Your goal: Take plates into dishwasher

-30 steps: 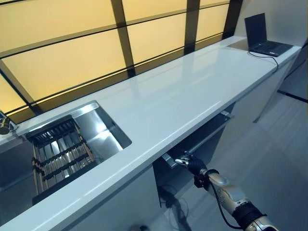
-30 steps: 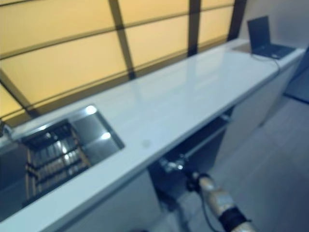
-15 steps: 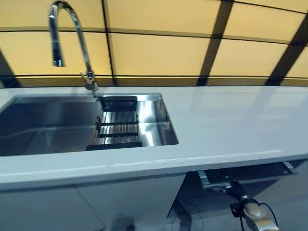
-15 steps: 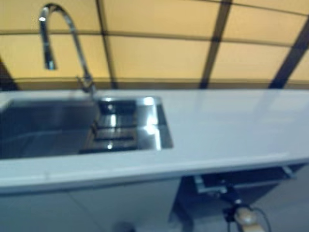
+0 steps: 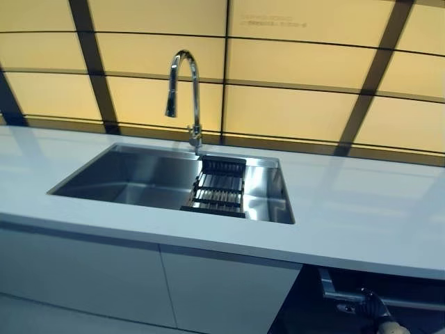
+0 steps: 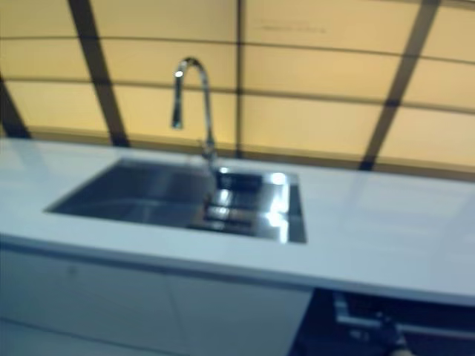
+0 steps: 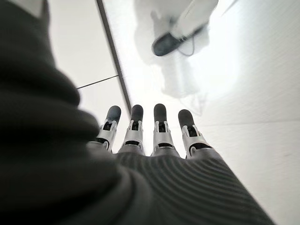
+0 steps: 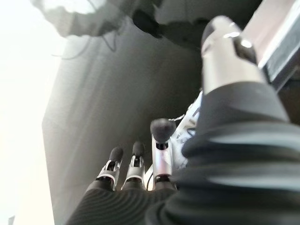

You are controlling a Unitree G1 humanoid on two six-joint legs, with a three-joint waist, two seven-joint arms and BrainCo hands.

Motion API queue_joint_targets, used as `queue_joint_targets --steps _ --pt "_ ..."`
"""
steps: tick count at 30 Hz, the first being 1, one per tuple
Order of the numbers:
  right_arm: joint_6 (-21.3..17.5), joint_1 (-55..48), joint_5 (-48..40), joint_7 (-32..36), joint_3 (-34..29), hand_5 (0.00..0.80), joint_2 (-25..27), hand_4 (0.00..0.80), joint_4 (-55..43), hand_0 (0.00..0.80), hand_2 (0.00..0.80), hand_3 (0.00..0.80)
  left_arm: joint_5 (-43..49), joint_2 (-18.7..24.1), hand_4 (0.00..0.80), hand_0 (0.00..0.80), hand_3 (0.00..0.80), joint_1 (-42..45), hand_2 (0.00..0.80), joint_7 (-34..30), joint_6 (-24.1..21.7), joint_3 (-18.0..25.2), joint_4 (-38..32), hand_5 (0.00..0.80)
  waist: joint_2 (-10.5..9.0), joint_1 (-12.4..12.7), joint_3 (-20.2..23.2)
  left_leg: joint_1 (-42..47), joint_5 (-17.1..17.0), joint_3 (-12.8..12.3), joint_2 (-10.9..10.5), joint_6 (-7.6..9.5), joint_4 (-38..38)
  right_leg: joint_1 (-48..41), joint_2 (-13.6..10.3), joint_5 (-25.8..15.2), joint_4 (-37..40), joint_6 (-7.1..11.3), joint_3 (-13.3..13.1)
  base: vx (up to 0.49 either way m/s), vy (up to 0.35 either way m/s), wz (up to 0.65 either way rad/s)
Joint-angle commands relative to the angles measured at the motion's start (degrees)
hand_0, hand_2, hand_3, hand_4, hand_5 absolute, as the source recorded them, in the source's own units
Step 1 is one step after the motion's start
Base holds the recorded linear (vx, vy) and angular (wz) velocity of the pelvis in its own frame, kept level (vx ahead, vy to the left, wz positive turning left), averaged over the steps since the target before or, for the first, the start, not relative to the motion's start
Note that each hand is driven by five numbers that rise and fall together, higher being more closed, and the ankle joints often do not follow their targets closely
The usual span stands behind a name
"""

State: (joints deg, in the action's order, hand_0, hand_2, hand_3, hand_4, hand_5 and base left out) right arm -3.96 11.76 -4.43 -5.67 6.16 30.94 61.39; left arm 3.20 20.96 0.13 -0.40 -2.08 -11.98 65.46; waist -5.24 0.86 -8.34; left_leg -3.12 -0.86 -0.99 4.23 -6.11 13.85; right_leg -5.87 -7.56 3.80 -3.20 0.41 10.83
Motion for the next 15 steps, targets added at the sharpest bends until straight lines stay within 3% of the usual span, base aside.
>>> queue_joint_targets --steps 1,4,6,7,8,11,15 --pt "6.0 -6.0 3.2 6.6 4.0 0.0 -8.4 0.0 5.9 0.0 0.0 0.0 -0.1 -2.8 0.0 0.0 0.0 -0.7 0.0 -0.1 -2.4 3.2 -1.0 0.0 2.13 1.8 -1.8 2.7 0.8 3.9 0.1 2.17 7.7 0.8 1.3 -6.4 7.7 1.5 -1.0 -0.166 0.275 0.07" --pt "6.2 -5.9 4.5 6.1 3.2 0.0 -8.3 0.0 6.3 0.0 0.0 0.0 -0.5 -3.5 0.0 0.0 0.0 -0.9 0.0 -1.1 -2.9 2.5 -0.7 0.0 2.59 0.8 -0.7 5.9 3.6 4.8 -0.7 2.06 4.2 3.2 0.6 -8.7 8.1 3.05 -2.0 -0.248 0.494 0.1" --pt "5.1 -5.6 4.3 5.2 2.7 0.0 -8.4 0.0 6.6 0.0 0.0 0.0 0.5 -3.3 0.0 0.0 0.0 -1.2 0.0 -1.9 -3.8 1.2 -0.8 0.0 3.21 -1.0 -0.7 12.5 9.9 1.5 -0.2 2.89 -5.5 7.5 -1.7 -12.0 7.1 6.38 -1.8 -0.217 0.476 0.06" --pt "4.9 -5.6 4.3 5.1 2.6 0.0 -8.4 0.0 6.7 0.0 0.0 0.0 0.6 -3.2 0.0 0.0 0.0 -1.2 0.0 -1.9 -3.9 1.0 -0.7 0.0 3.24 -1.1 -0.8 13.2 10.4 1.2 -0.1 2.95 -6.3 7.9 -1.9 -12.4 7.1 6.77 -1.8 -0.217 0.461 0.29" --pt "4.4 -5.6 3.9 4.3 2.3 0.0 -8.6 0.0 6.6 0.0 0.0 0.0 1.2 -2.6 0.0 0.0 0.0 -1.5 0.0 -2.4 -3.7 0.1 -0.8 0.0 3.16 -1.8 -0.9 14.9 11.7 0.1 -0.6 3.4 -9.7 9.7 -3.3 -14.6 7.5 8.94 -1.9 -0.205 0.385 0.32" --pt "3.9 -6.3 2.7 3.7 1.8 0.0 -8.7 0.0 6.0 0.0 0.0 0.0 2.3 -1.4 0.0 0.0 0.0 -1.8 0.0 -2.7 -2.9 -1.2 -0.4 0.0 2.24 -2.3 -1.3 14.6 12.6 -0.2 -2.7 4.63 -10.9 12.4 -4.9 -17.7 8.2 11.25 -2.5 -0.218 0.346 0.14" --pt "2.7 -7.1 2.3 3.7 0.2 0.0 -8.5 0.0 5.0 0.0 0.0 0.0 1.8 0.3 0.0 0.0 0.0 -2.1 0.0 -2.1 -2.2 -1.6 1.2 0.0 2.14 -1.9 -2.5 13.4 11.3 -1.1 -4.1 5.32 -11.7 14.7 -6.0 -18.2 8.2 11.44 1.2 -0.237 0.252 -0.02"
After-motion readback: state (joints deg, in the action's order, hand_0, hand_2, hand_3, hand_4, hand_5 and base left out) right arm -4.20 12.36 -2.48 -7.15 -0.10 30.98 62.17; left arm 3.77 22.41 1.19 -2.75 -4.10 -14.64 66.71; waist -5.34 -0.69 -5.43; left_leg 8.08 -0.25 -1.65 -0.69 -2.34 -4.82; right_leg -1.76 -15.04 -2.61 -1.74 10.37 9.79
